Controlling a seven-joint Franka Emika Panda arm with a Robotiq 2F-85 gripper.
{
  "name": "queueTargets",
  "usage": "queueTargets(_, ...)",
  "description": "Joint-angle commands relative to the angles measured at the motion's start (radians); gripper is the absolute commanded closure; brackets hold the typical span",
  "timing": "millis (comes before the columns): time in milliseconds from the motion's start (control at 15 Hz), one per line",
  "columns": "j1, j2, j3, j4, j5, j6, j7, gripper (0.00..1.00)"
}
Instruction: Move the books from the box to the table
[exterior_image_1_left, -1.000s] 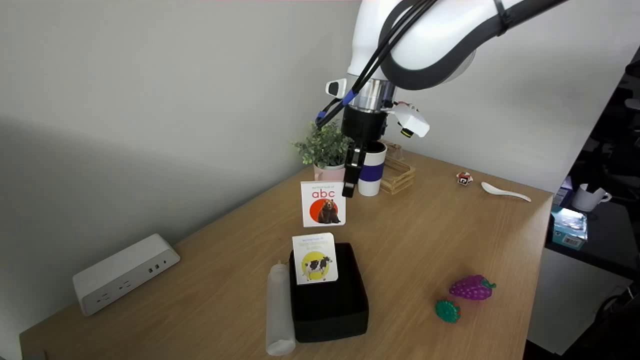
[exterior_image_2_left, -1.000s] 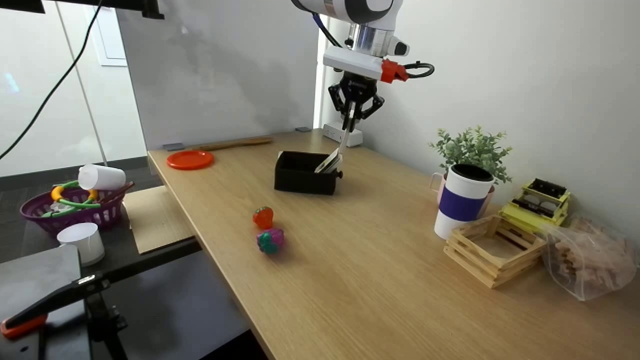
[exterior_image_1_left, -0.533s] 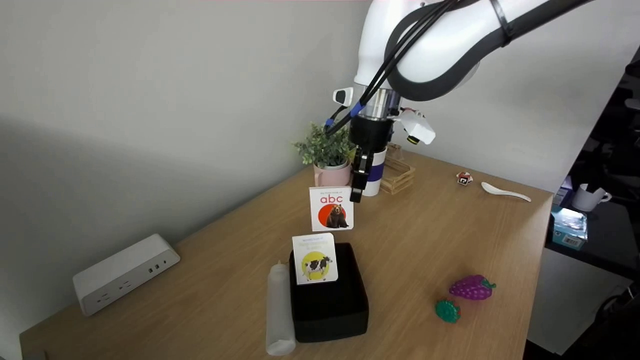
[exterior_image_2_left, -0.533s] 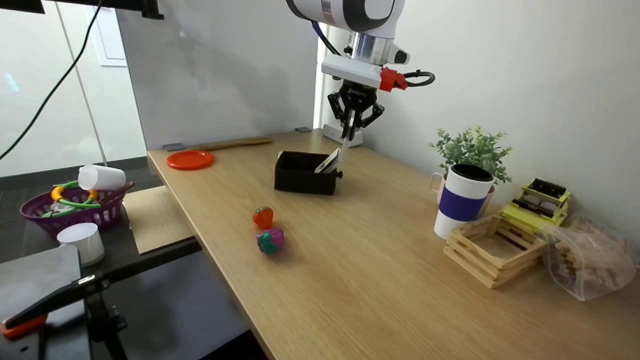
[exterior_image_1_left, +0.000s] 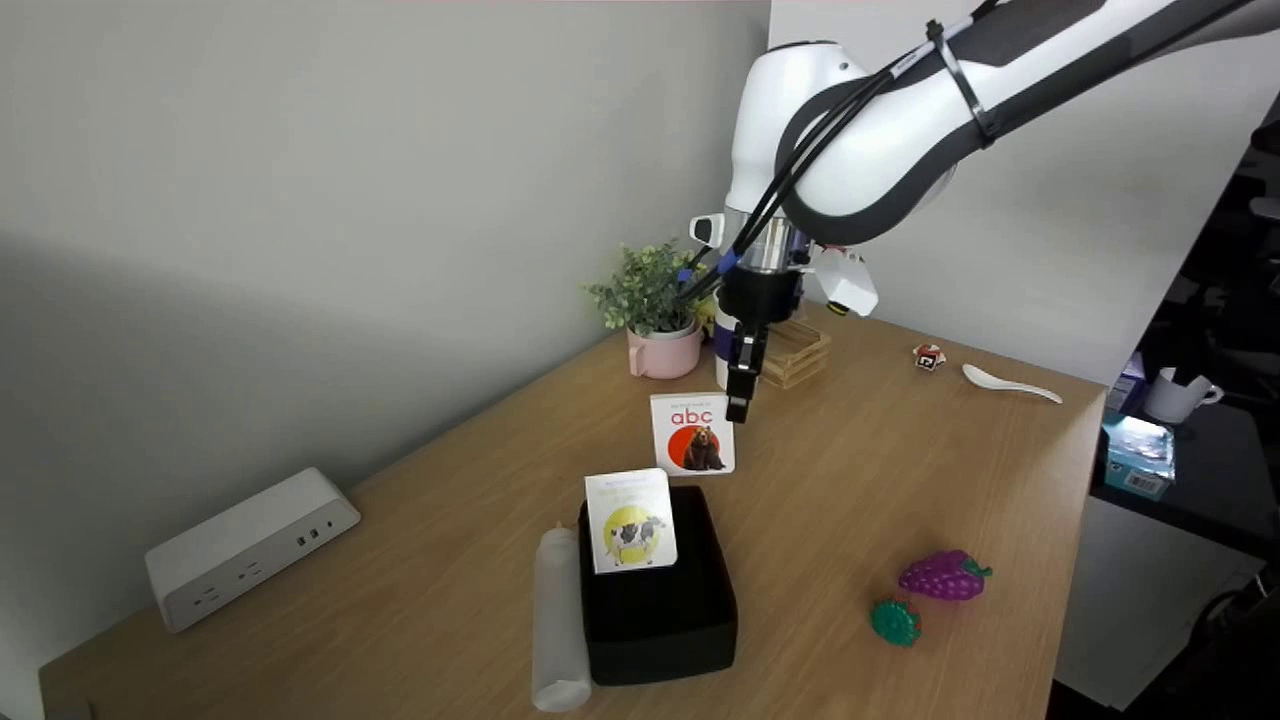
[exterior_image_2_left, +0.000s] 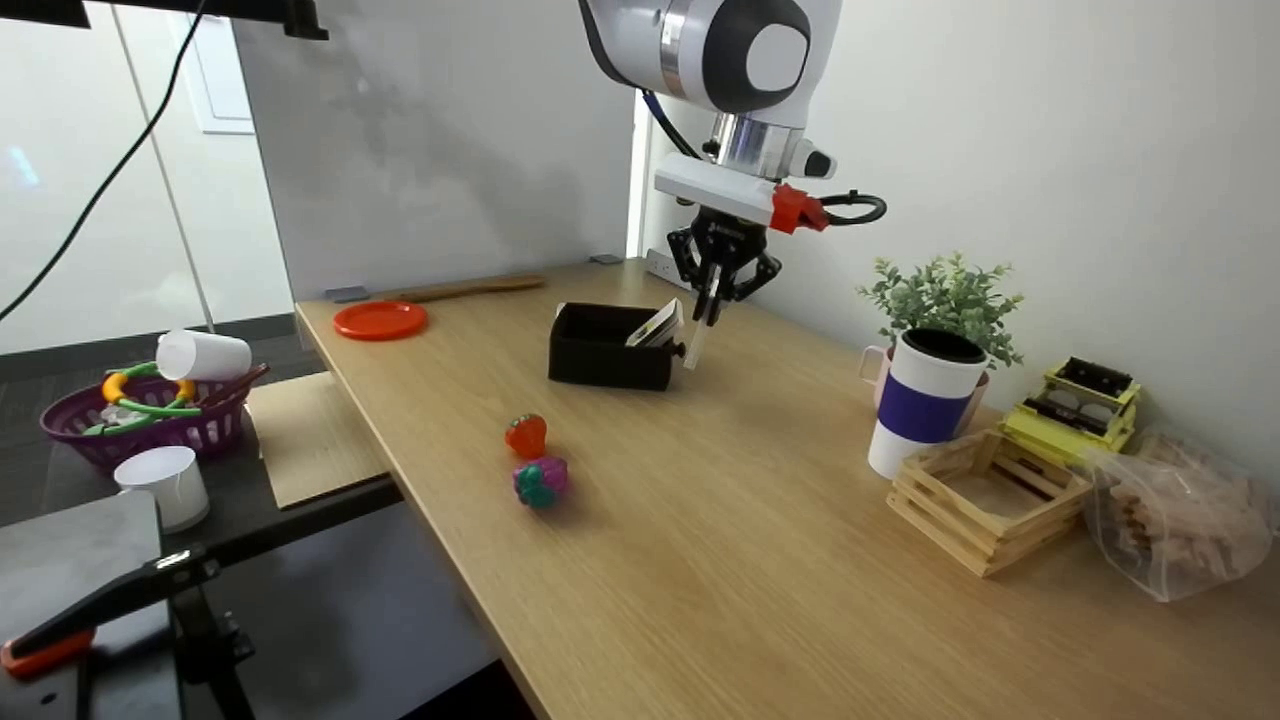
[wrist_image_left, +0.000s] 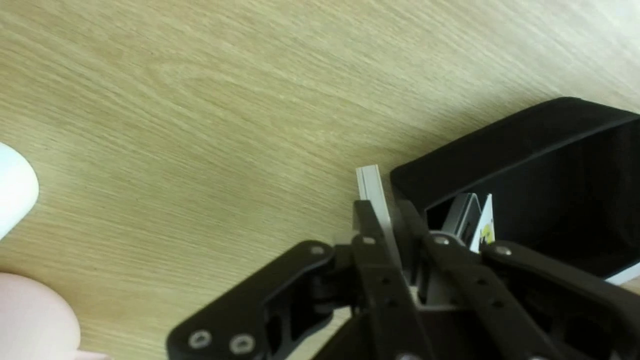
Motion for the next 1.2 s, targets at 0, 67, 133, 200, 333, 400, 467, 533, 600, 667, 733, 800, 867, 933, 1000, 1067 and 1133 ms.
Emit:
queueTargets(0, -0.011, 0.006, 0.005, -0.012, 0.000, 0.017, 0.011, 0.96)
queueTargets(67, -0.012, 0.010, 0.006, -0.010, 0.000, 0.016, 0.010, 0.96)
queueTargets(133, -0.011, 0.015, 0.004, -0.008, -0.001, 0.017, 0.013, 0.96)
queueTargets(200, -0.002, 0.017, -0.007, -0.008, -0.014, 0.024, 0.032, 0.96)
queueTargets(333, 0.011, 0.021, -0.028, -0.011, -0.033, 0.041, 0.072, 0.96)
queueTargets(400, 0.017, 0.023, -0.038, -0.011, -0.043, 0.048, 0.093, 0.96)
queueTargets(467, 0.026, 0.026, -0.052, -0.012, -0.061, 0.060, 0.120, 0.96)
queueTargets(533, 0.032, 0.030, -0.062, -0.012, -0.077, 0.068, 0.140, 0.96)
queueTargets(600, 0.041, 0.032, -0.077, -0.012, -0.098, 0.076, 0.168, 0.96)
queueTargets(667, 0.044, 0.036, -0.084, -0.010, -0.112, 0.080, 0.187, 0.96)
queueTargets(733, 0.048, 0.037, -0.090, -0.008, -0.125, 0.079, 0.206, 0.96)
queueTargets(800, 0.051, 0.040, -0.094, -0.006, -0.134, 0.079, 0.220, 0.96)
queueTargets(867, 0.054, 0.042, -0.098, -0.004, -0.142, 0.078, 0.232, 0.96)
queueTargets(933, 0.056, 0.043, -0.099, -0.003, -0.146, 0.078, 0.241, 0.96)
queueTargets(1000, 0.056, 0.045, -0.098, -0.002, -0.150, 0.079, 0.248, 0.96)
queueTargets(1067, 0.056, 0.048, -0.096, 0.000, -0.149, 0.083, 0.251, 0.96)
queueTargets(1133, 0.055, 0.051, -0.094, 0.001, -0.147, 0.088, 0.253, 0.96)
